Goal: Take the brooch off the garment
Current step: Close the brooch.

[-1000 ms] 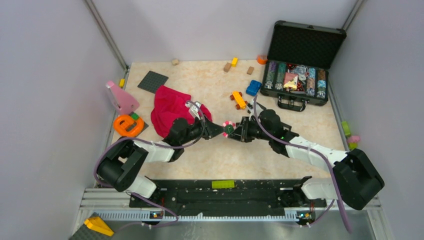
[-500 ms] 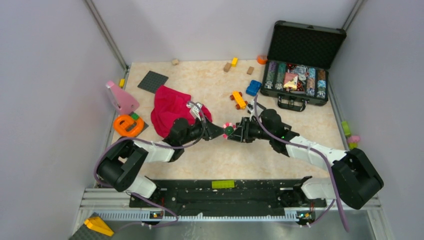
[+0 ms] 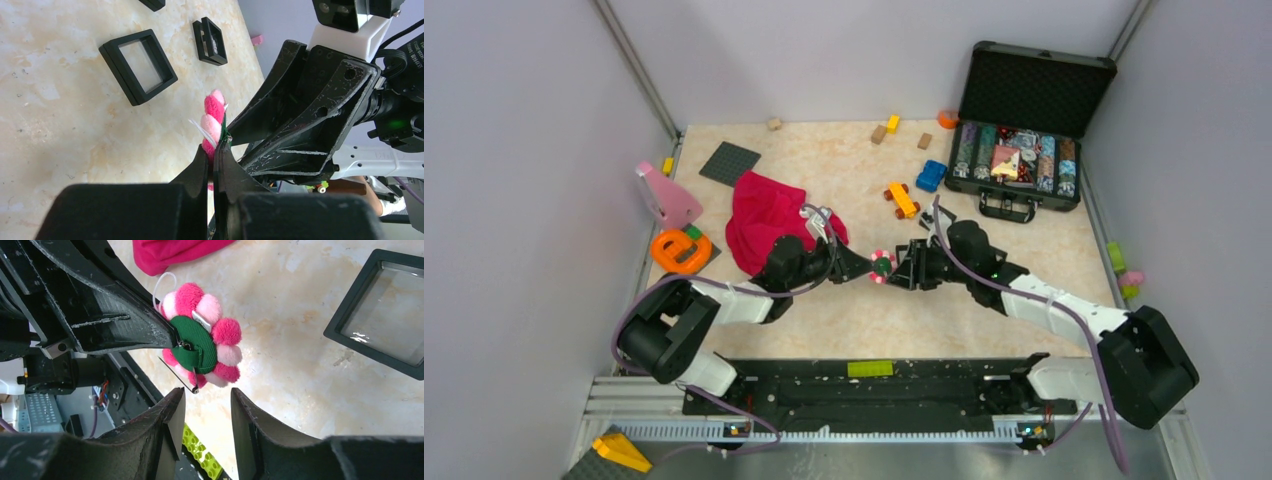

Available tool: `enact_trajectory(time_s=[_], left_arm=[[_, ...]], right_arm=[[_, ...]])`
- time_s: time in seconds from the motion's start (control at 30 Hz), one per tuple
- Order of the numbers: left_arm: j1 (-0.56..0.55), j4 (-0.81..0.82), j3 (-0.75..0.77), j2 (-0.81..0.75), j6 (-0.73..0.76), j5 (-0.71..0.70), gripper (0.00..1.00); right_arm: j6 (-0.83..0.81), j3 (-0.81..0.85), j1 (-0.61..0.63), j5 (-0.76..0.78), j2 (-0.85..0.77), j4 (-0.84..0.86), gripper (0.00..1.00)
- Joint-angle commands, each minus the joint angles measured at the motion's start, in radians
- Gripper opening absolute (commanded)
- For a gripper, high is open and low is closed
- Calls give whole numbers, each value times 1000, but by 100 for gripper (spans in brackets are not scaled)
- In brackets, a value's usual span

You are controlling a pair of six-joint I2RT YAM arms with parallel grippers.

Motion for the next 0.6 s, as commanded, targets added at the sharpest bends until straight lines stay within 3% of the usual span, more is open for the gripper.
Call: enact_trajectory(time_s=[0.0, 0.17, 0.33, 0.57], left_arm=[[-6, 36, 33, -17, -6, 21, 0], [-6, 57, 34, -6, -23, 35, 0], [-4, 60, 34, -6, -28, 43, 0], [0, 79, 35, -6, -48, 72, 0]], right_arm=[[-38, 42, -7, 12, -40, -13, 40], [-44, 42, -7, -8, -44, -10, 38], [-107, 40, -7, -9, -74, -35, 69], [-143, 7, -64, -71, -137, -33, 78]])
